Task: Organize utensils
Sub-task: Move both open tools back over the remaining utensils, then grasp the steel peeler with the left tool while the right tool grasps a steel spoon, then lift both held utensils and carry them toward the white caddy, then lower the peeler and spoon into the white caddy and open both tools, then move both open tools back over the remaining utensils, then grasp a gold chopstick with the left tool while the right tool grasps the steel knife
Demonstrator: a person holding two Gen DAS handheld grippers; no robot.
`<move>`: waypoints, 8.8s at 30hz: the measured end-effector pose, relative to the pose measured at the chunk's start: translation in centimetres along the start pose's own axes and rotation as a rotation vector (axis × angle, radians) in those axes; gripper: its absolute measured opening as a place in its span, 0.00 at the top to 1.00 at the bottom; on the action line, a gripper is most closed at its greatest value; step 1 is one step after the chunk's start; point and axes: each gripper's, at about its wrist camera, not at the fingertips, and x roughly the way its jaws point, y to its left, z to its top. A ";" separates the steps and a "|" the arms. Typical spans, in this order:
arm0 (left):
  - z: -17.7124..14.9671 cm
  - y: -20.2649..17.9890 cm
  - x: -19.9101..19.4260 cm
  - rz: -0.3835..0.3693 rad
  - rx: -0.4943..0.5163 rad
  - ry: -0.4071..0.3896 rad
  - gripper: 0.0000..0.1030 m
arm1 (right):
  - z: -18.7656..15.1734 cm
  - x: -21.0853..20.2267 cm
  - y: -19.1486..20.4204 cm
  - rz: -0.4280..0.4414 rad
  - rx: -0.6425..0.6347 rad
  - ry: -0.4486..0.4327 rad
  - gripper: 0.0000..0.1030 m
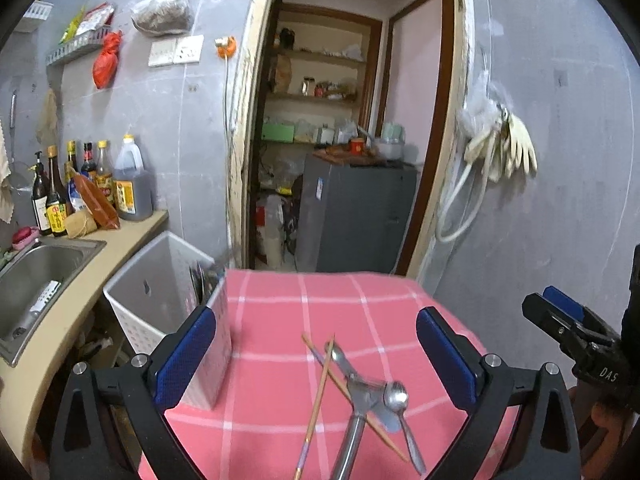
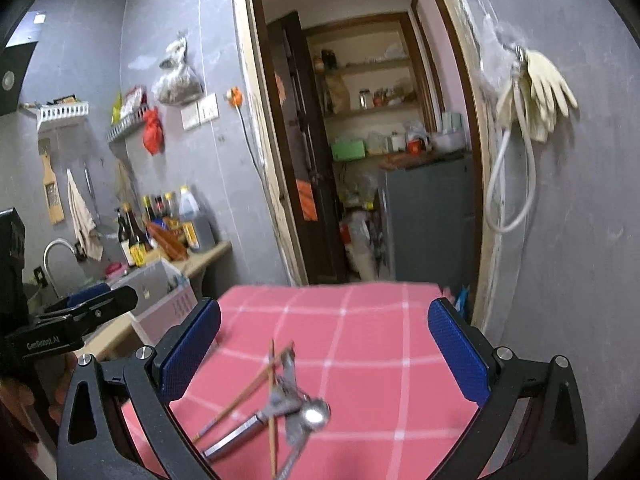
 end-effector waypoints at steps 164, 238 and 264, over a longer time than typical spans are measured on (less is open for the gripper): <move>5.0 16.8 5.6 -0.043 -0.116 0.243 0.80 | 0.9 14.6 20.0 0.358 -0.221 0.032 0.97; -1.1 -2.2 3.5 -0.020 -0.027 0.128 0.02 | 1.2 1.2 -2.1 -0.030 -0.048 0.020 0.01; -6.8 0.2 19.0 -0.080 -0.198 0.563 0.64 | -9.5 17.0 -1.2 0.192 -0.020 0.502 0.60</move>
